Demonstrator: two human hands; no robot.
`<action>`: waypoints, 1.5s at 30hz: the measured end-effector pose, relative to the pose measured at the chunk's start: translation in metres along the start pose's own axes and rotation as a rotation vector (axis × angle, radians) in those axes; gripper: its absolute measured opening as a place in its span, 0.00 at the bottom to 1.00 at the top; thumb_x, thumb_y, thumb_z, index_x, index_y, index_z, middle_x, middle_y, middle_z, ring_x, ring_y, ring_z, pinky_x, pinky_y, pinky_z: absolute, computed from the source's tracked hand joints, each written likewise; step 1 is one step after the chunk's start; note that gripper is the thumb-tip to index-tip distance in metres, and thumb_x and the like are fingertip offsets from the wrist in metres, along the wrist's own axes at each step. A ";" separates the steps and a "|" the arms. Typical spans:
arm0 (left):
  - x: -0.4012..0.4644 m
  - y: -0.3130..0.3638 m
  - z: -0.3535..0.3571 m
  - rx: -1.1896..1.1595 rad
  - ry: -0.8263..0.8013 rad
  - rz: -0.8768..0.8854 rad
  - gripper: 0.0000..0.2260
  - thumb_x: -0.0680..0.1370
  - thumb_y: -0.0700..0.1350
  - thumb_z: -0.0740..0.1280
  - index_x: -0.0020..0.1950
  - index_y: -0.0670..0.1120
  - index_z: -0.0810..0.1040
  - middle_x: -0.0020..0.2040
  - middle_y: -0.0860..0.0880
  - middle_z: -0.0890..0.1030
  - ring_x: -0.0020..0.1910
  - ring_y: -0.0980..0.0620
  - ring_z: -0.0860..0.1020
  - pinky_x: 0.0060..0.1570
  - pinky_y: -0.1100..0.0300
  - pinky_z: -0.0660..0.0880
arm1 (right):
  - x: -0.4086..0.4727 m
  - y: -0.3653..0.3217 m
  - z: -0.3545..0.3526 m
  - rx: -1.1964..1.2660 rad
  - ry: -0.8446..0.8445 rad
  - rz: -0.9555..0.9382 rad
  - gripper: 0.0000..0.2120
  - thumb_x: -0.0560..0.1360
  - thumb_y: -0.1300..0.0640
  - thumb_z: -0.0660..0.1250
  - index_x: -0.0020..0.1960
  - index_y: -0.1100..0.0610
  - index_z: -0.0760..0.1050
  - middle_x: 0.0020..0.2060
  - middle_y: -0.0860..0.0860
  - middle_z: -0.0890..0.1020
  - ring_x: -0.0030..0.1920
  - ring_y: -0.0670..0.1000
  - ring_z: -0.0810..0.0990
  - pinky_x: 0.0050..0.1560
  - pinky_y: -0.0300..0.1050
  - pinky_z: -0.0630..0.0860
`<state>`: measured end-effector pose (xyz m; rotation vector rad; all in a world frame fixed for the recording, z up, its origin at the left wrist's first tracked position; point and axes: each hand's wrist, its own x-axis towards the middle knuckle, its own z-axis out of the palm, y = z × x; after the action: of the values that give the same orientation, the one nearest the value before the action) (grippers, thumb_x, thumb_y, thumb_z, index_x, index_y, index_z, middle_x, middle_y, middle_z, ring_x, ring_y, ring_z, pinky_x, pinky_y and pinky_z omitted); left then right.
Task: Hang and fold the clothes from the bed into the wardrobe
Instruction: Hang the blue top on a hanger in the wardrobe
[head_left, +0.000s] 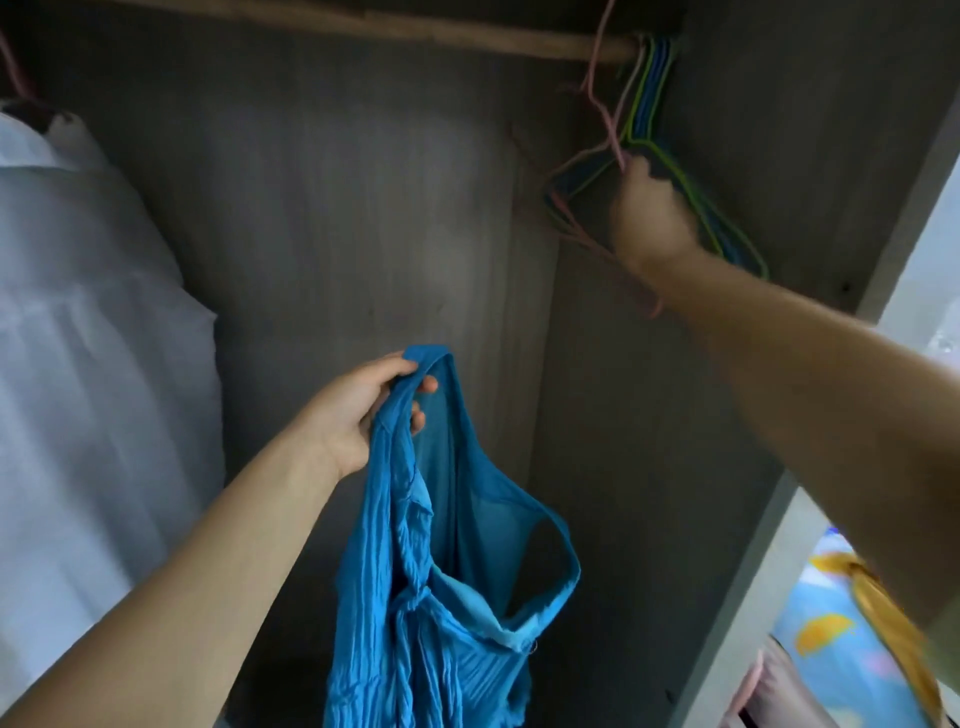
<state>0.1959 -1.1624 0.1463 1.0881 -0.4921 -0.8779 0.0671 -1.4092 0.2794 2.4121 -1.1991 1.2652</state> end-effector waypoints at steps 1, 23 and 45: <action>0.002 -0.002 -0.004 0.004 0.020 -0.014 0.04 0.79 0.42 0.64 0.46 0.44 0.77 0.31 0.48 0.80 0.21 0.53 0.72 0.22 0.65 0.72 | -0.015 -0.001 0.010 0.094 0.025 0.013 0.12 0.80 0.63 0.52 0.63 0.63 0.66 0.49 0.66 0.80 0.49 0.67 0.80 0.45 0.58 0.74; -0.023 -0.025 -0.082 0.053 -0.009 -0.305 0.05 0.80 0.41 0.61 0.46 0.42 0.74 0.28 0.47 0.76 0.17 0.56 0.67 0.16 0.68 0.66 | -0.268 -0.060 0.046 1.751 -0.331 0.586 0.29 0.80 0.43 0.57 0.24 0.53 0.75 0.18 0.44 0.63 0.19 0.42 0.58 0.20 0.34 0.53; -0.044 -0.022 -0.142 0.531 -0.092 -0.062 0.10 0.80 0.41 0.62 0.59 0.50 0.77 0.41 0.46 0.85 0.36 0.54 0.83 0.36 0.62 0.78 | -0.266 -0.061 -0.011 0.963 -1.104 0.312 0.17 0.82 0.53 0.58 0.40 0.59 0.78 0.21 0.46 0.60 0.19 0.44 0.57 0.18 0.34 0.54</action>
<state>0.2658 -1.0527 0.0711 1.5557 -0.7994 -0.8768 0.0199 -1.2100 0.0991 4.0645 -1.3729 0.4797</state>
